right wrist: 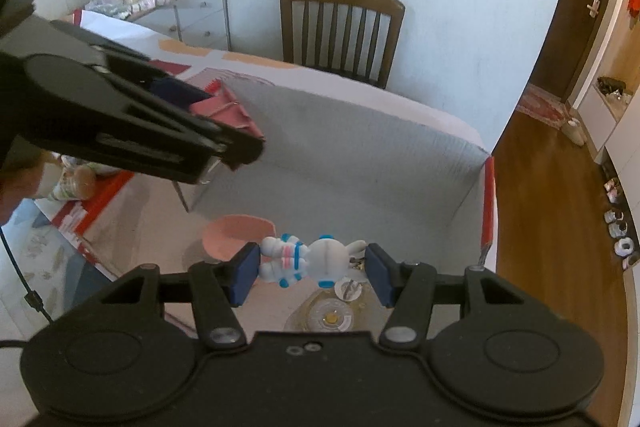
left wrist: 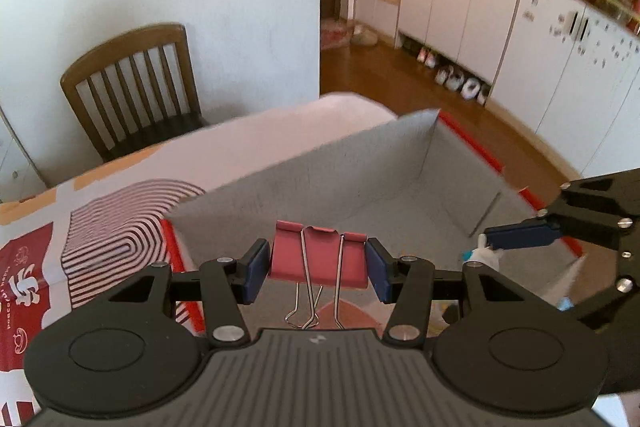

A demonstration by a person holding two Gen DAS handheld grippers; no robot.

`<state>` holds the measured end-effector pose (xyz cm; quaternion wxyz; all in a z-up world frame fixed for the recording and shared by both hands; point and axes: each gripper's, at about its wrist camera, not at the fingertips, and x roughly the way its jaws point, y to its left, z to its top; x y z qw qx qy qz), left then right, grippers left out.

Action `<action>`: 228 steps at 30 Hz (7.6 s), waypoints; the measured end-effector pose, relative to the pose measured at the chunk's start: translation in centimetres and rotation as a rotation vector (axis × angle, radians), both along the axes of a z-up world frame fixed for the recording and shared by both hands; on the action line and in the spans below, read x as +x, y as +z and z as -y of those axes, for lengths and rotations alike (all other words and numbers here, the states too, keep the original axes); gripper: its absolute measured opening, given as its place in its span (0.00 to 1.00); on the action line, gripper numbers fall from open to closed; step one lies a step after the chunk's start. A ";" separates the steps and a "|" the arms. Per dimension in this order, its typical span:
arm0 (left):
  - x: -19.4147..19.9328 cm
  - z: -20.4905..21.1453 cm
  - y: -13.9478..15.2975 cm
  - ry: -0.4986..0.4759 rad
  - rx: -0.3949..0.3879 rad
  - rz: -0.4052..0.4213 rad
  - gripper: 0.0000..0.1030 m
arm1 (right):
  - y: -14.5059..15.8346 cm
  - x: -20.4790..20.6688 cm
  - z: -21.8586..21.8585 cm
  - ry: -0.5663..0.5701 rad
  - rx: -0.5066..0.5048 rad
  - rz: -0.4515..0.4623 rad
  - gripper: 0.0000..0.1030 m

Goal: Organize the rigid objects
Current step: 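Drop the binder clip into the shoebox with the left tool while the right tool releases the bunny, then move both tools back toward the pile of items on the cloth, then grasp the pink figurine with the left tool while the right tool grasps the green-lidded jar, then carry the figurine with the left tool while the right tool carries the jar to the shoebox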

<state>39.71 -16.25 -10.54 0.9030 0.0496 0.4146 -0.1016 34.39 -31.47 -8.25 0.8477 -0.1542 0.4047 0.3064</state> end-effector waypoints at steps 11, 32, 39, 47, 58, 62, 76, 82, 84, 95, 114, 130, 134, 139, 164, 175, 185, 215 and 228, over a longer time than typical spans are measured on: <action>4.2 1.7 -5.2 0.027 0.044 -0.124 0.50 | -3.5 1.6 -0.8 -0.009 -0.056 -0.075 0.55; 6.9 2.9 -8.3 0.040 0.095 -0.315 0.48 | -5.0 2.8 -1.6 -0.038 -0.124 -0.172 0.60; 6.6 2.3 -7.4 0.057 0.059 -0.324 0.54 | -4.4 2.8 -0.9 -0.050 -0.114 -0.173 0.71; 4.9 2.2 -5.5 0.053 0.030 -0.284 0.60 | -2.9 2.0 -0.9 -0.042 -0.101 -0.158 0.74; 2.1 0.9 -2.0 0.085 -0.019 -0.194 0.60 | -0.2 0.0 -0.9 -0.022 -0.075 -0.112 0.79; 0.9 0.2 -0.8 0.093 -0.040 -0.150 0.60 | 1.1 -1.0 -0.7 -0.009 -0.063 -0.096 0.82; -6.0 -3.2 3.2 0.140 -0.102 -0.012 0.60 | 5.1 -4.3 -0.2 -0.004 0.015 -0.063 0.90; -9.1 -4.9 4.1 0.151 -0.122 0.034 0.60 | 6.4 -5.7 -0.8 -0.017 0.055 -0.047 0.94; -10.1 -5.5 4.4 0.151 -0.126 0.046 0.63 | 6.8 -6.2 -1.1 -0.019 0.071 -0.040 0.95; -16.2 -9.1 5.4 0.151 -0.144 0.118 0.73 | 8.4 -10.2 -3.5 -0.009 0.197 -0.006 0.99; -23.2 -20.7 3.3 0.233 -0.203 0.105 0.83 | 6.7 -14.6 -12.3 0.041 0.292 -0.032 1.00; -22.1 -27.3 -0.8 0.309 -0.210 0.104 0.92 | 3.3 -15.3 -19.4 0.114 0.193 -0.031 1.00; -20.6 -28.6 -2.0 0.328 -0.201 0.090 0.92 | 2.0 -15.1 -21.4 0.142 0.166 -0.026 1.00; -18.3 -29.3 -3.2 0.343 -0.147 0.089 0.92 | 0.2 -14.1 -23.6 0.143 0.140 -0.031 1.00; -10.7 -29.7 -9.6 0.331 -0.051 0.013 0.90 | -6.7 -11.2 -29.5 0.165 -0.012 -0.023 0.90; -10.3 -28.7 -10.2 0.286 -0.072 0.009 0.53 | -7.6 -11.2 -30.4 0.168 -0.039 -0.016 0.80; -10.1 -28.3 -10.4 0.266 -0.103 -0.018 0.29 | -7.6 -11.3 -30.5 0.155 -0.047 -0.016 0.79; -15.0 -27.9 -4.6 0.251 -0.129 0.019 0.29 | -0.9 -13.3 -24.7 0.044 0.028 0.010 0.79; -17.7 -25.0 1.0 0.217 -0.153 0.047 0.29 | 4.3 -14.5 -19.5 0.013 0.052 0.068 0.79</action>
